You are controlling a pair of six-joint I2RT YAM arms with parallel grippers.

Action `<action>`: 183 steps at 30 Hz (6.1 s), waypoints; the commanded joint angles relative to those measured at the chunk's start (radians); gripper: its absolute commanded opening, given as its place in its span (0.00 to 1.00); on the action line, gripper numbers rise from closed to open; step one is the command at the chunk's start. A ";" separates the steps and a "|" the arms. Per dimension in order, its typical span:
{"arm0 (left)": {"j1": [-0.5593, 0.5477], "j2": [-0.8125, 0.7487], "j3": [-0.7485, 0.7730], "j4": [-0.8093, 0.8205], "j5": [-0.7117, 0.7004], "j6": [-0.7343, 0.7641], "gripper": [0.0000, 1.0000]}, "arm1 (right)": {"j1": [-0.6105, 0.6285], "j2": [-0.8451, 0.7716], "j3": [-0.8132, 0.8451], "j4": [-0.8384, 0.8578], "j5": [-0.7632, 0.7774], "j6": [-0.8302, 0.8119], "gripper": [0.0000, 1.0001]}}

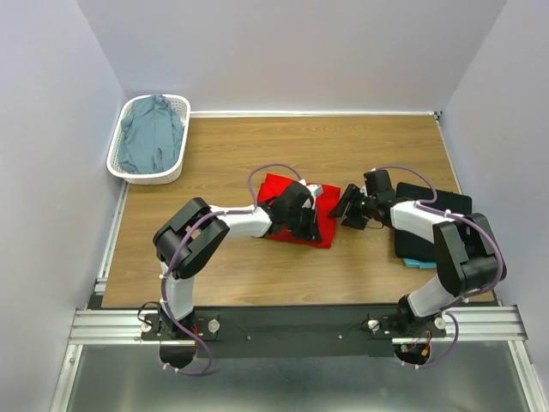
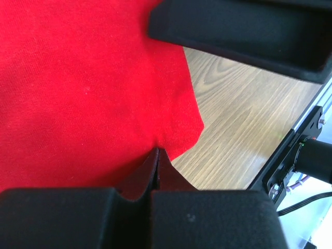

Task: Fold and stack the t-shirts
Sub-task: Neatly place the folded tshirt to the corner, then reset both grippers

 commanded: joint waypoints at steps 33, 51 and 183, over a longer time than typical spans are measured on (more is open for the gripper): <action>0.079 -0.236 0.155 -0.242 -0.058 0.107 0.00 | 0.096 0.007 0.017 -0.052 0.387 0.190 0.00; 0.104 -0.265 0.157 -0.265 -0.037 0.133 0.00 | 0.052 0.148 0.354 -0.369 0.672 0.213 0.00; 0.268 -0.900 -0.245 -0.196 -0.474 0.089 0.06 | 0.403 -0.194 0.319 -0.281 0.549 -0.034 1.00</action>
